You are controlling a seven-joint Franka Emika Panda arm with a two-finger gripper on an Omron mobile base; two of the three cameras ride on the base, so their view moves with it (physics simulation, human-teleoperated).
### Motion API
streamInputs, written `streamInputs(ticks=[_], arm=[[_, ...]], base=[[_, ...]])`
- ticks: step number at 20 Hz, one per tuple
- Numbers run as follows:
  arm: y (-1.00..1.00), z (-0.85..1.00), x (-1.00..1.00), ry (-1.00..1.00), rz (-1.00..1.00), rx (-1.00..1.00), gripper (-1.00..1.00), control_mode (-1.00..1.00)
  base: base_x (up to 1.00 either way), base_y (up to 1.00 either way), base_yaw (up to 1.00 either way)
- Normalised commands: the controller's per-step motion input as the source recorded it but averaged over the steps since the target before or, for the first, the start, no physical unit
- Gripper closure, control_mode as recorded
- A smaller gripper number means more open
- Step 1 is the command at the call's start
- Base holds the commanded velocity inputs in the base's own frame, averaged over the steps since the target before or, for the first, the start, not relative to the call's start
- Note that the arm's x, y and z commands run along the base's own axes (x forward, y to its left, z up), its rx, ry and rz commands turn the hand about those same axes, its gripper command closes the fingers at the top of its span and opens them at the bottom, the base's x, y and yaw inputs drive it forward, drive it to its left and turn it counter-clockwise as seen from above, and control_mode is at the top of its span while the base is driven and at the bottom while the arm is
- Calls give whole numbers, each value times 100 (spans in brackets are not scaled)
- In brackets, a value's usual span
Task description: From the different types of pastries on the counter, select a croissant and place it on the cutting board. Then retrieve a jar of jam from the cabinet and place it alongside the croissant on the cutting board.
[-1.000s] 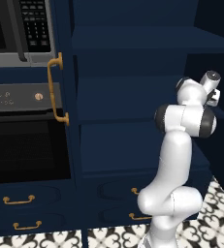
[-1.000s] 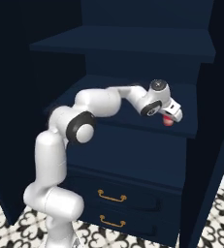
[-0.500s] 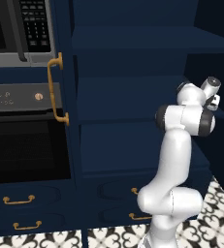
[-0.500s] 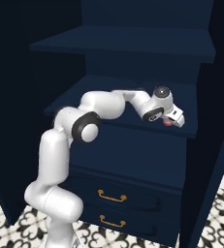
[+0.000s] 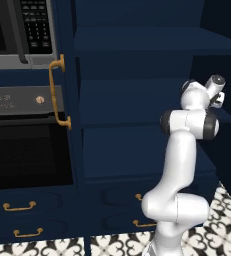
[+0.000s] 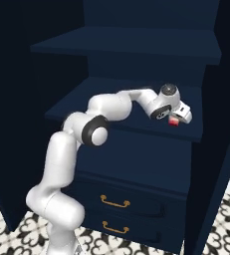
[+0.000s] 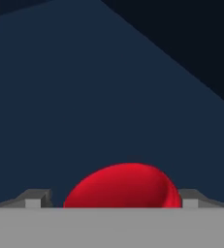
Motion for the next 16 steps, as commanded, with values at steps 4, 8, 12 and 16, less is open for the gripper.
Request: streamInputs(ticks=[4, 8, 12, 16], arm=[[0, -24, 14, 6, 0, 6, 100, -100], [0, -13, -20, 16, 0, 14, 100, -100], [8, 3, -48, 1, 1, 5, 100, -100], [44, 2, -78, -19, 0, -1, 100, -100]], base=[[0, 0, 0], [0, 0, 0], [0, 0, 0], [0, 0, 0]])
